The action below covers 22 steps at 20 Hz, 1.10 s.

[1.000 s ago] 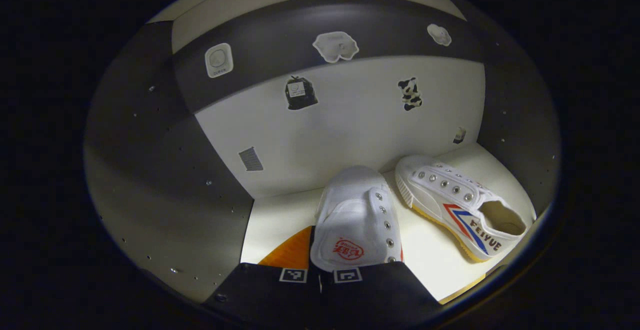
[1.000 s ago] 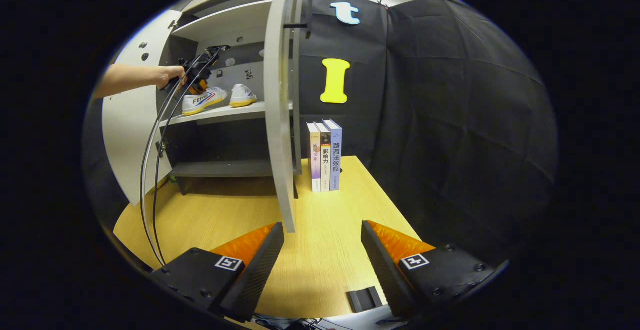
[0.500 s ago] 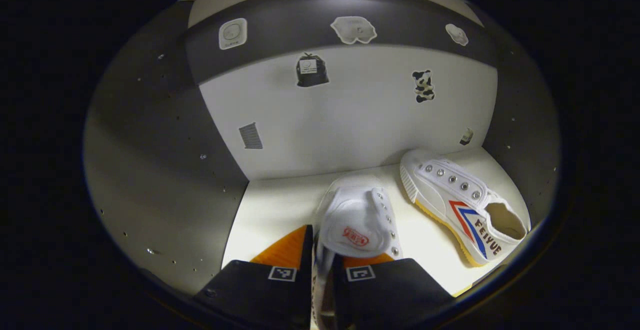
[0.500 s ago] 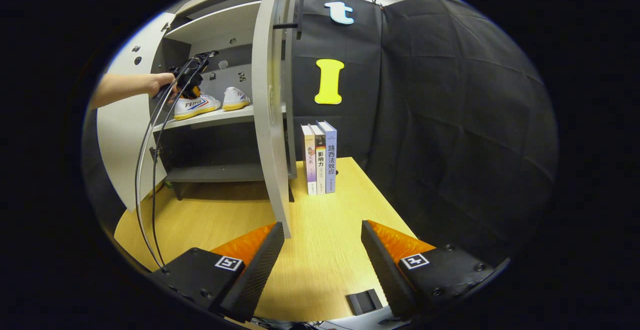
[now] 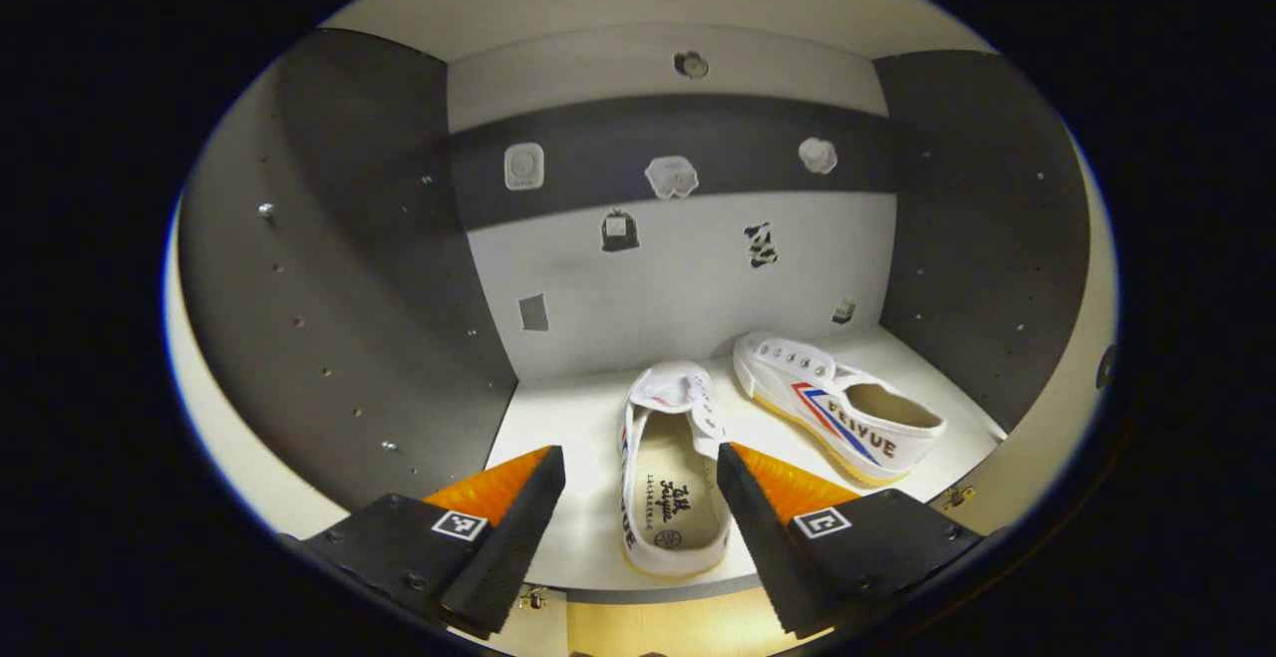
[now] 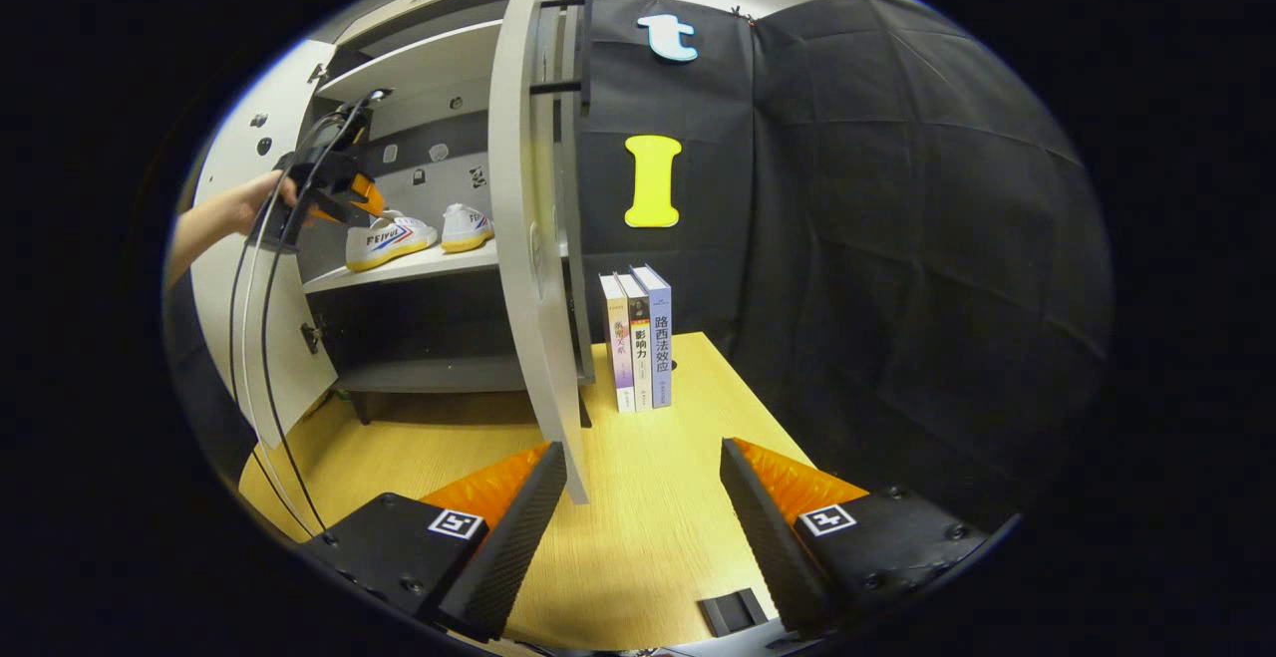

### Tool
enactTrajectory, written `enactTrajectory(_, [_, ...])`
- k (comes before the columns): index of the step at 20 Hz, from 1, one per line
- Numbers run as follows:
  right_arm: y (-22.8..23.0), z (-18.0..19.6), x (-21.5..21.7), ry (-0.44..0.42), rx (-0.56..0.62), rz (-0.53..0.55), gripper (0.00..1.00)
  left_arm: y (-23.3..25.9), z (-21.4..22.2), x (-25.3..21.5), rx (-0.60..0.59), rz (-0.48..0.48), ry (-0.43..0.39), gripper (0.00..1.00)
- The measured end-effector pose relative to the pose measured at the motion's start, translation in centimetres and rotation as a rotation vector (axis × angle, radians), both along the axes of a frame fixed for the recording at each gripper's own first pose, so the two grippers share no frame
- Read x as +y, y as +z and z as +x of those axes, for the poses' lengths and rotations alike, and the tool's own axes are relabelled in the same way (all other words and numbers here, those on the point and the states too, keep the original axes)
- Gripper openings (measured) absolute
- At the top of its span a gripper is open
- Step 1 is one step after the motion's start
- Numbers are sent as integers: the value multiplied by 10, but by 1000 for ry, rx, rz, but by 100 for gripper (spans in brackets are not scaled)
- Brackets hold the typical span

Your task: Grab one shoe with the right hand and put it into the shoe cabinet, grab the other shoe with the left hand and put it into the shoe cabinet; then close the right door with the right hand and the left door with the left hand.

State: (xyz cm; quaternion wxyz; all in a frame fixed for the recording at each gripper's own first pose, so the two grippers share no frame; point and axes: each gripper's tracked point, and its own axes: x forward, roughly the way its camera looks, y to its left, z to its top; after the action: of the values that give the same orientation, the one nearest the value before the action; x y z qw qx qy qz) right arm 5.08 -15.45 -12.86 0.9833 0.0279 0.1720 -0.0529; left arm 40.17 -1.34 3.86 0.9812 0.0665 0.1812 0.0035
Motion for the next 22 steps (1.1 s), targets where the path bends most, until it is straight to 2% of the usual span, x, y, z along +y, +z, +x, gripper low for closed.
enactTrajectory(1, [7, 0, -4, -12, -10, 9, 99, 6, -13, -4, -31, -1, -13, 99])
enactTrajectory(7, [35, -1, -29, -75, -54, 10, 99, 23, -93, -19, -170, 41, -65, 97])
enactTrajectory(13, [80, 10, -53, -125, -127, -8, 99, 10, -171, -32, -234, -6, -86, 97])
enactTrajectory(16, [105, 18, -63, -144, -172, -9, 99, -5, -210, -37, -231, -43, -88, 97])
enactTrajectory(22, [141, 38, -67, -166, -238, -16, 98, -13, -270, -24, -295, -24, -87, 97])
